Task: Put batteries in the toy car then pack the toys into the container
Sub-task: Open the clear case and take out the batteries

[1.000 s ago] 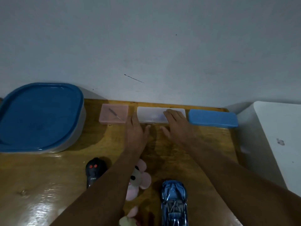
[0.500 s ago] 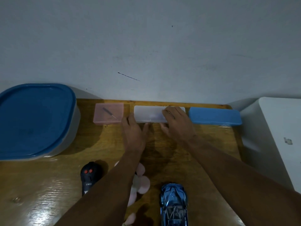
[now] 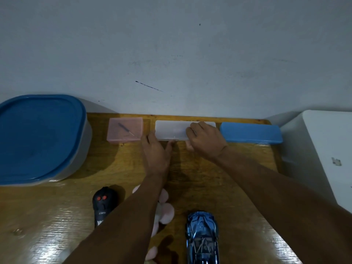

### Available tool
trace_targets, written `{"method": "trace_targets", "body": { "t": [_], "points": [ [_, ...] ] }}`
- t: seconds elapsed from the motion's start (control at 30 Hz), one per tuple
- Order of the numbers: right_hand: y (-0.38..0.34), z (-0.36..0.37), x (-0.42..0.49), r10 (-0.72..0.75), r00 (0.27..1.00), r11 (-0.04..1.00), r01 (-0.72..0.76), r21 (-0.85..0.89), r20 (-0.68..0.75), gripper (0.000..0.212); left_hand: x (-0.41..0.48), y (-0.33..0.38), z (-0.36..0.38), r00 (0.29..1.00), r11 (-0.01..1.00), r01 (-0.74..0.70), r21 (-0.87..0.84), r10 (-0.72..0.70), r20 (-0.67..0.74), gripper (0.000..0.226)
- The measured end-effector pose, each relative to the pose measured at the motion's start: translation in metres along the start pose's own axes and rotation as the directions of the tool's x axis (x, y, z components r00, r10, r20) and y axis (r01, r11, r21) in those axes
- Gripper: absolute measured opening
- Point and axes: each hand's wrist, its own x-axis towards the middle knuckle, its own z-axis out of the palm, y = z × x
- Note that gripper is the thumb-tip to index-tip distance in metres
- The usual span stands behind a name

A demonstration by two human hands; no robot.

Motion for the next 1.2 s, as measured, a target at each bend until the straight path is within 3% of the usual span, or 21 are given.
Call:
{"method": "trace_targets", "body": {
  "t": [0.37, 0.53, 0.7, 0.93, 1.03, 1.2],
  "points": [
    [0.008, -0.004, 0.006, -0.122, 0.991, 0.992, 0.12, -0.045, -0.055, 0.034, 0.0, 0.004, 0.0, 0.999, 0.999, 0.042, -0.004, -0.042, -0.01, 0.062],
    [0.016, 0.003, 0.0, -0.026, 0.993, 0.991, 0.041, 0.125, -0.117, 0.021, 0.0, 0.004, 0.0, 0.999, 0.999, 0.044, -0.026, -0.044, -0.005, 0.061],
    [0.027, -0.005, 0.004, 0.146, 0.982, 0.932, -0.097, 0.349, -0.118, 0.025, 0.0, 0.003, 0.0, 0.999, 0.998, 0.044, -0.034, -0.043, 0.01, 0.06],
    [0.031, -0.006, 0.015, 0.308, 0.92, 0.944, -0.265, 0.194, -0.243, 0.023, 0.002, 0.004, 0.0, 0.996, 0.996, 0.082, -0.038, -0.081, 0.029, 0.058],
    [0.024, -0.006, 0.017, 0.358, 0.914, 0.926, -0.322, 0.197, -0.192, 0.028, 0.002, 0.004, 0.0, 0.996, 0.996, 0.083, -0.043, -0.081, 0.037, 0.059],
    [0.015, -0.001, 0.011, 0.435, 0.899, 0.865, -0.433, 0.254, 0.05, 0.033, 0.002, 0.002, 0.0, 0.998, 0.997, 0.066, -0.041, -0.065, 0.026, 0.06]
  ]
}}
